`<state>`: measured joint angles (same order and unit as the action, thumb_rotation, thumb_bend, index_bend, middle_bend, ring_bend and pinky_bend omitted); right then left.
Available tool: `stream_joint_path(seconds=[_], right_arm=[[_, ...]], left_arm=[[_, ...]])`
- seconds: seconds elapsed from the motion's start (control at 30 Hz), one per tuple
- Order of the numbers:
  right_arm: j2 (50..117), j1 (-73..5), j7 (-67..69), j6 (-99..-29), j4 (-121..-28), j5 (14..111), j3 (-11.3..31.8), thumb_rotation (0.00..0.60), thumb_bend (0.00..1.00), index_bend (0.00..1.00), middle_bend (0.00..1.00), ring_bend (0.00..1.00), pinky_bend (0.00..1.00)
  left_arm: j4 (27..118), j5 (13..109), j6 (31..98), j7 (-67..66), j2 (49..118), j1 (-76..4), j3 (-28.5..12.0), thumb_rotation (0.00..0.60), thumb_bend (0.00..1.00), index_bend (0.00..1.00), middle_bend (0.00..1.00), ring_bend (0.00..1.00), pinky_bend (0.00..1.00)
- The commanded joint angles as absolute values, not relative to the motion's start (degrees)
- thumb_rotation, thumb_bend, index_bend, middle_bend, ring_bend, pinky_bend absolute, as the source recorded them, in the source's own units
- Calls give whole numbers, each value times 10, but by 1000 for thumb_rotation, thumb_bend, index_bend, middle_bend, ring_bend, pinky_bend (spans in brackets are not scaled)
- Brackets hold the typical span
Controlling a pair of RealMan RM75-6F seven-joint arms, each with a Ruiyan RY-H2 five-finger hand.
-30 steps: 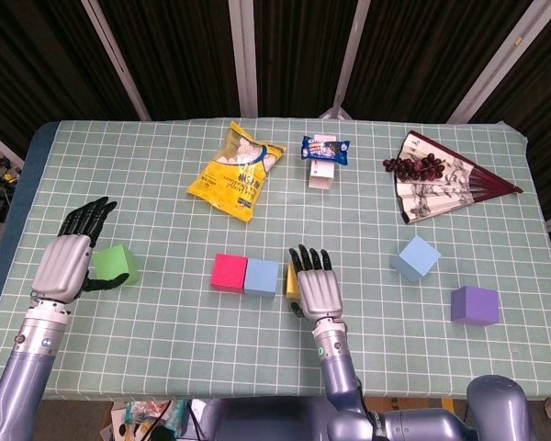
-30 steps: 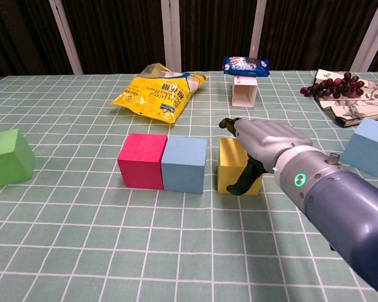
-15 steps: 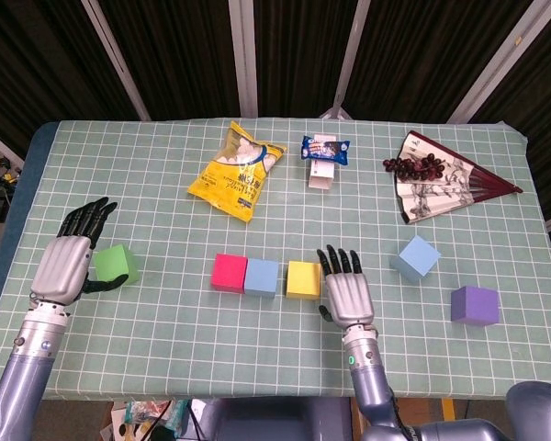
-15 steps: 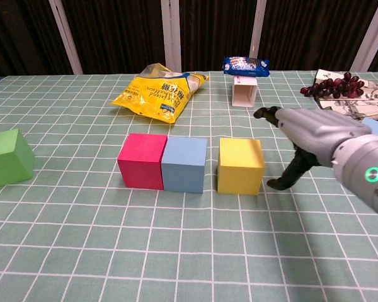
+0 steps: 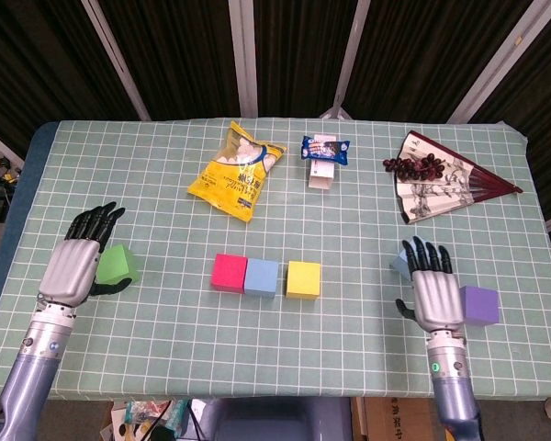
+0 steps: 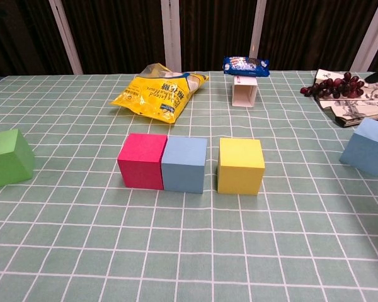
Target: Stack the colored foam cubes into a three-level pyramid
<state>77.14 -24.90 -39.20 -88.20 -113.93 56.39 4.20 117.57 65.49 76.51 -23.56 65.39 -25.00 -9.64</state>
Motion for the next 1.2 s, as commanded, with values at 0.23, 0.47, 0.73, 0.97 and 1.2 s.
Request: stream_joint_path(seconds=[0.23, 0.47, 0.73, 0.97, 1.2], right_arm=[[696, -194, -261, -865, -1099, 629, 22, 600, 239, 0, 0, 0, 0], [684, -189, -223, -844, -1090, 634, 38, 600, 239, 0, 0, 0, 0], [676, -183, -200, -831, -1093, 638, 53, 600, 239, 0, 0, 0, 0], [671, -178, -187, -821, -1095, 637, 59, 600, 238, 0, 0, 0, 0], [667, -173, -177, -815, -1097, 638, 68, 600, 239, 0, 0, 0, 0]], left_arm=[[1140, 638, 694, -250, 651, -282, -86, 600, 183, 0, 69, 0, 0], [1114, 613, 602, -301, 641, -334, -71, 600, 319, 0, 92, 0, 0], [1103, 553, 507, -372, 640, -409, -58, 600, 363, 0, 118, 0, 0], [1101, 500, 483, -411, 655, -450, -42, 600, 363, 17, 158, 39, 55], [1097, 455, 483, -445, 677, -482, -18, 600, 363, 28, 161, 74, 119]])
